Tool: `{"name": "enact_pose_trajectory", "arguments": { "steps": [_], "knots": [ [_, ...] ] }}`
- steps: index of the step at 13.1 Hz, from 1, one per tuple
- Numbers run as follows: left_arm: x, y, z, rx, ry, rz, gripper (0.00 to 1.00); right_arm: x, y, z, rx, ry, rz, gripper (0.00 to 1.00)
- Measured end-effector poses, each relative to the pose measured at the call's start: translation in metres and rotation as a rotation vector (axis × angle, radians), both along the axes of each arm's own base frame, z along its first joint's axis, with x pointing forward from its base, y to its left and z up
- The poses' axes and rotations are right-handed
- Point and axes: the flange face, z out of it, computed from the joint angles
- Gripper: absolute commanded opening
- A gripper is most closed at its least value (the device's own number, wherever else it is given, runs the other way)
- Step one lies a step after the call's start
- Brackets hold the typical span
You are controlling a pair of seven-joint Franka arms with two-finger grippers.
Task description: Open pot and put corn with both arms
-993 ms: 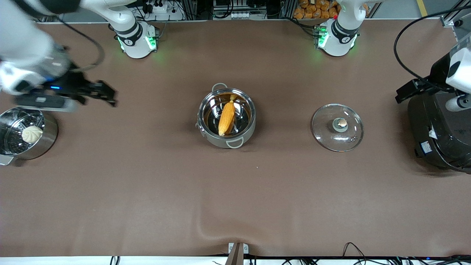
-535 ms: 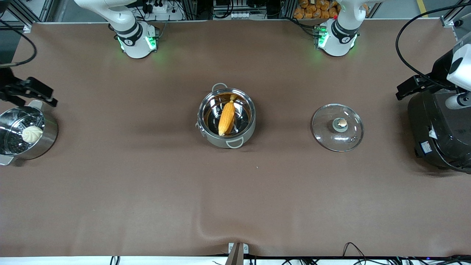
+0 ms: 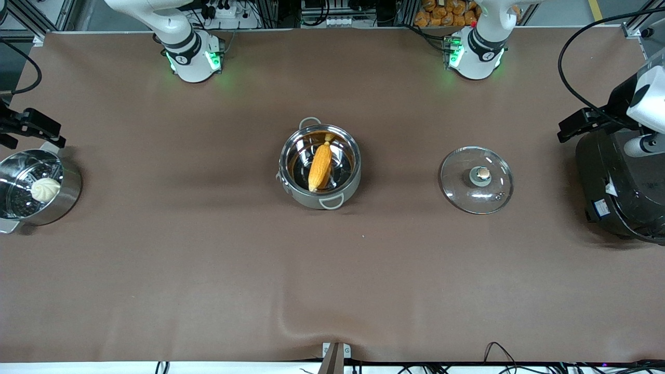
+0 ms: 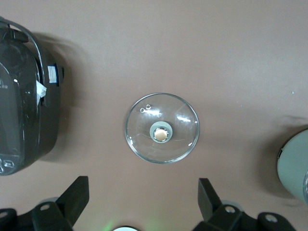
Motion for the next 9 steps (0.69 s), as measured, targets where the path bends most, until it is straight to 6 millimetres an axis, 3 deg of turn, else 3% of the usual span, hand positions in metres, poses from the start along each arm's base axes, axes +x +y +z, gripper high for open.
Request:
{"name": "enact_pose_trajectory", "arguments": {
  "steps": [6, 9],
  "knots": [
    [0.000, -0.001, 0.002, -0.018, -0.003, -0.007, 1.00, -0.003, 0.001, -0.006, 0.002, 0.033, 0.001, 1.00],
    [-0.003, -0.016, -0.001, -0.016, 0.018, -0.035, 1.00, -0.002, 0.003, -0.006, 0.001, 0.028, 0.004, 1.00]
  ]
}}
